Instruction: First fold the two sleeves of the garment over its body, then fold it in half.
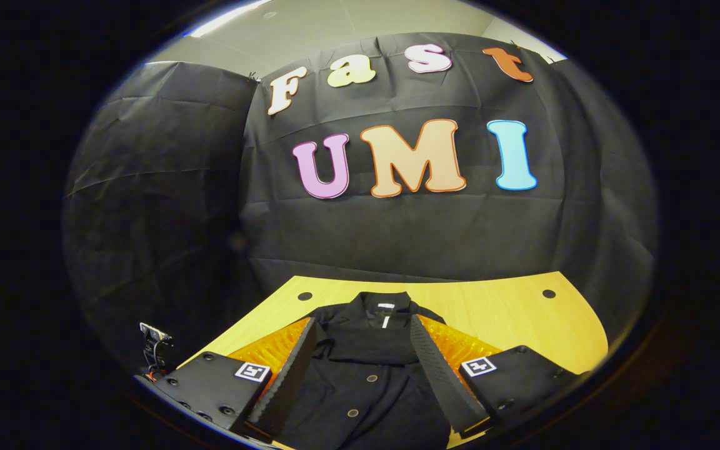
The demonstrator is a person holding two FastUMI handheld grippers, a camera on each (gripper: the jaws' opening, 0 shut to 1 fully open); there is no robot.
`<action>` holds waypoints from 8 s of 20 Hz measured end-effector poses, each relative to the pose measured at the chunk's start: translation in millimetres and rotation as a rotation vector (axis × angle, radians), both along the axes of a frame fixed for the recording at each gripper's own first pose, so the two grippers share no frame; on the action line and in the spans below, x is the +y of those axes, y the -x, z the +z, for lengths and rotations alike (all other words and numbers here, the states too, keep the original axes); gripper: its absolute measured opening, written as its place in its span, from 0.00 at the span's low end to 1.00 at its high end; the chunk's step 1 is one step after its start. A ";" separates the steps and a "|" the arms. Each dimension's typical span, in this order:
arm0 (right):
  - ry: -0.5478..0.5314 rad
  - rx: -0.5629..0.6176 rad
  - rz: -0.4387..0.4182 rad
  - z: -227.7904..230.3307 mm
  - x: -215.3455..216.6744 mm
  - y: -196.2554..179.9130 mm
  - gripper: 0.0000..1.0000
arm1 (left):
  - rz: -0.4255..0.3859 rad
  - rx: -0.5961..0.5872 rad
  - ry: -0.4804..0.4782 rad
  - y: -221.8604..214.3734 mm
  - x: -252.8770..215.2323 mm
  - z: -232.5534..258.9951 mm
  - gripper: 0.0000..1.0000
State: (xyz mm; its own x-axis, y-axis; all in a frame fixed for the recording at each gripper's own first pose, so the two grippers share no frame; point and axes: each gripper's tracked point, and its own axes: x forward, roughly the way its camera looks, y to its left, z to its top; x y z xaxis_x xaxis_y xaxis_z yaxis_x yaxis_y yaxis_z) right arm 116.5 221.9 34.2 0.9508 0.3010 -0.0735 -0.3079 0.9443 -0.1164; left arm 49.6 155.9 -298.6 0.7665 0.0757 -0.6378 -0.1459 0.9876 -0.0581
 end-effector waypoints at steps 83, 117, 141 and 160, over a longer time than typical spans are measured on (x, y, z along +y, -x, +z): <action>0.061 0.400 0.046 -202.9 -148.0 75.6 0.95 | -0.365 -0.482 -0.044 -104.2 -259.7 218.0 0.91; 0.258 0.507 -0.015 -325.3 -168.5 70.2 0.95 | -0.171 -0.070 -0.115 56.0 -110.8 1.7 0.89; 0.195 0.539 -0.056 -326.0 -160.5 69.0 0.02 | -0.225 -0.075 -0.151 57.3 -145.2 1.5 0.00; 0.141 0.375 -0.097 -229.0 -117.2 32.7 0.02 | -0.405 -0.200 -0.039 -11.9 -179.5 105.5 0.00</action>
State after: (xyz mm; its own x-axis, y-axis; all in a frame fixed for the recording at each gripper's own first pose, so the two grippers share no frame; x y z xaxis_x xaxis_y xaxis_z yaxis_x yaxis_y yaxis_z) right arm 83.8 104.7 -194.8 0.8737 0.1740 -0.4543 -0.2643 0.9538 -0.1429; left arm 61.5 -23.6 -193.1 0.8471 -0.2345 -0.4769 0.2630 0.9648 -0.0073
